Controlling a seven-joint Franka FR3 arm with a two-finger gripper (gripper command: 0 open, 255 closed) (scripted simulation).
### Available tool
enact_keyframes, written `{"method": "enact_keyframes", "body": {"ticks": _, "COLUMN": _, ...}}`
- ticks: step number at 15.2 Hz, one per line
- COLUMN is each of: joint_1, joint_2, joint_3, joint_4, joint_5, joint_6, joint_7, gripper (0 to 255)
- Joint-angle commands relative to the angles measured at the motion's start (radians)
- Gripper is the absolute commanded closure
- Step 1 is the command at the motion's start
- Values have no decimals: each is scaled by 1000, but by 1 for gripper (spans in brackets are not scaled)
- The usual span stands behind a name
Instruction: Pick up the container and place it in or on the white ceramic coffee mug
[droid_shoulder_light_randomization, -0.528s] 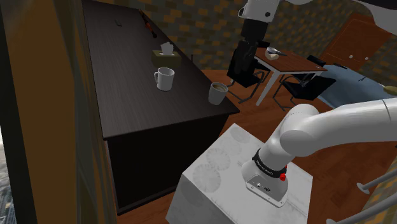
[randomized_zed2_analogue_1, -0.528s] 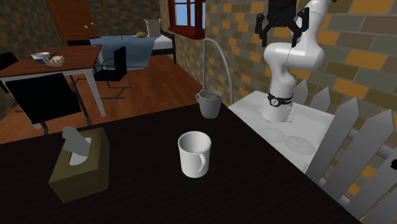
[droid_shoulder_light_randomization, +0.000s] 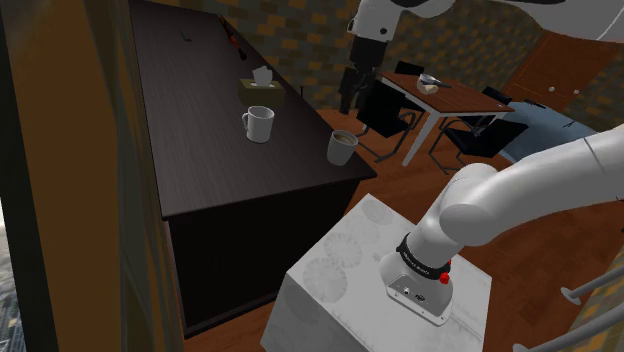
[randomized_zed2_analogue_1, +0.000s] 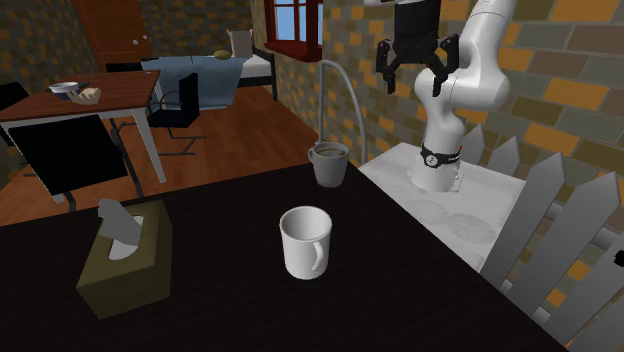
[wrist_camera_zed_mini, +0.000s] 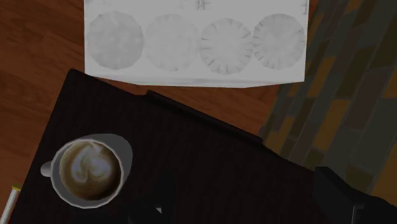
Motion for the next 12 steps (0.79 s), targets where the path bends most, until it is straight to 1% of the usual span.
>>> {"method": "enact_keyframes", "body": {"ticks": 1, "joint_1": 1, "joint_2": 73, "joint_3": -2, "joint_4": 27, "joint_5": -1, "joint_6": 51, "joint_7": -9, "gripper": 0}}
{"method": "enact_keyframes", "body": {"ticks": 7, "joint_1": -1, "joint_2": 294, "joint_3": -18, "joint_4": 139, "joint_5": -5, "joint_6": 170, "joint_7": -44, "gripper": 0}}
{"method": "enact_keyframes", "body": {"ticks": 12, "joint_1": -4, "joint_2": 482, "joint_3": -28, "joint_4": 268, "joint_5": -2, "joint_6": 237, "joint_7": -71, "gripper": 0}}
